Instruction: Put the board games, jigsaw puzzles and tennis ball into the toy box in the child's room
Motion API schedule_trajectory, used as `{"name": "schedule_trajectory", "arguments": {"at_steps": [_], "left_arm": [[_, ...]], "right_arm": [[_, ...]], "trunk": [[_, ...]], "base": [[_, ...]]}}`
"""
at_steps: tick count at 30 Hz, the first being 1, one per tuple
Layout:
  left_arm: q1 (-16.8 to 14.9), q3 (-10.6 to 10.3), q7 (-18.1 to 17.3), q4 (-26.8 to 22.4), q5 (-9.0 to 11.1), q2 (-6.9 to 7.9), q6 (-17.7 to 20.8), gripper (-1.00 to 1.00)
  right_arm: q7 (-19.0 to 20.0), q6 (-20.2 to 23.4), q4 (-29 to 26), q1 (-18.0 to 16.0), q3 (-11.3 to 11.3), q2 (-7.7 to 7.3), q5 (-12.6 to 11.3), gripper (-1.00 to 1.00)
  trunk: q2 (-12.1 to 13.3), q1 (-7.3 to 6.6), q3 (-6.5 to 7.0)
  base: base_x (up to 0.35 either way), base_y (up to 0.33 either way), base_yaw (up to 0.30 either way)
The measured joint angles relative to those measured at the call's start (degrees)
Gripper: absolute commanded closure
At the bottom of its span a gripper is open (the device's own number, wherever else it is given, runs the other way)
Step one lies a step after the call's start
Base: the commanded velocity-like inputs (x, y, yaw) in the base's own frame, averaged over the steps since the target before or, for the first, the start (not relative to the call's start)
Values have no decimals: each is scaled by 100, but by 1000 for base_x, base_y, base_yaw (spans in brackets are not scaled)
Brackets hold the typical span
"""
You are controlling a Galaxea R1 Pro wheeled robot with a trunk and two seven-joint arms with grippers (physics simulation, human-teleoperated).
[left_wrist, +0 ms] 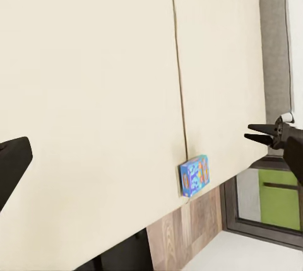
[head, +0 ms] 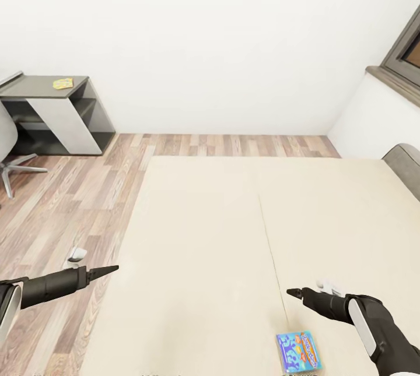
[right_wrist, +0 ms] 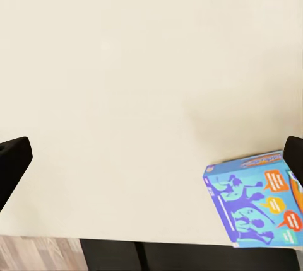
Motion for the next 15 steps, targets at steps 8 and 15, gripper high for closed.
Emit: {"name": "schedule_trajectory", "arguments": {"at_steps": [8, 15], "left_arm": [[0, 0, 0, -5, 1, 1, 0, -100], [0, 0, 0, -7, 1, 0, -1, -100]], "right_arm": [[0, -3, 1, 0, 0, 2, 1, -100], [4, -5, 2, 5, 0, 4, 1, -100]], "trunk": [[0, 0, -75], [0, 0, -141]], "base": [[0, 0, 0], [0, 0, 0]]}}
